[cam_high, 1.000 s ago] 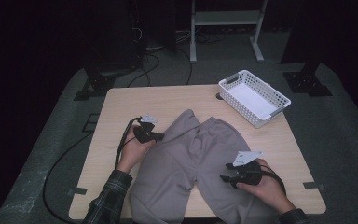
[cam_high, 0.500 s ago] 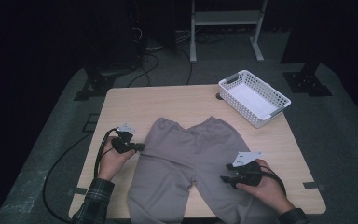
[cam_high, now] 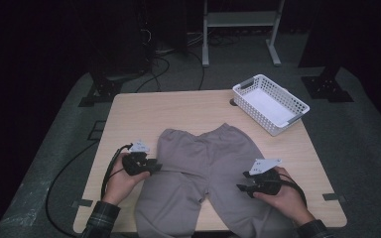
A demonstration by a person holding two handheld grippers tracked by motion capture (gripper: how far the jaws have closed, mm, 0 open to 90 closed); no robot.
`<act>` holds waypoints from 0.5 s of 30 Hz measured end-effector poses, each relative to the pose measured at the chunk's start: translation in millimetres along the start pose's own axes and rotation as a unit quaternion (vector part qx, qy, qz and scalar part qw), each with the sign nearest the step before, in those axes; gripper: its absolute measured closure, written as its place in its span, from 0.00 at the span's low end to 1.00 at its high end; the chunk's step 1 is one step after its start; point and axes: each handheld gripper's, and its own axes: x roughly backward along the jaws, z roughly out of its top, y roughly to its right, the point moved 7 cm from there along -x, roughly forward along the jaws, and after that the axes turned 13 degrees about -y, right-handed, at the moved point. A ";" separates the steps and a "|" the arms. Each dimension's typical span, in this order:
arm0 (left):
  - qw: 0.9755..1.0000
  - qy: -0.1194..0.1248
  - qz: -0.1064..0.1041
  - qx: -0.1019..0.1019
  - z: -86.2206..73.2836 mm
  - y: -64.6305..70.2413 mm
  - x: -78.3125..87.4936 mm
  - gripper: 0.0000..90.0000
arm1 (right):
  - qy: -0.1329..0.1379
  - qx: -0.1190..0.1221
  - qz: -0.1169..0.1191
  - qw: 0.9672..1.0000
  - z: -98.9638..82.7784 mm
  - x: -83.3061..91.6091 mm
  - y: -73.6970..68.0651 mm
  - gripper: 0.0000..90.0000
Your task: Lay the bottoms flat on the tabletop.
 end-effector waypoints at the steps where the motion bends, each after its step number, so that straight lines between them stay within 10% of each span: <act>1: 1.000 0.000 0.000 0.000 0.0 0.0 0.0 0.72 | -0.001 -0.001 -0.001 1.000 -0.6 0.0 0.9 0.51; 15: 0.994 -0.066 -0.038 -0.079 -33.7 60.4 -14.5 0.73 | -0.008 -0.007 0.016 1.000 -9.8 -0.4 -5.2 0.52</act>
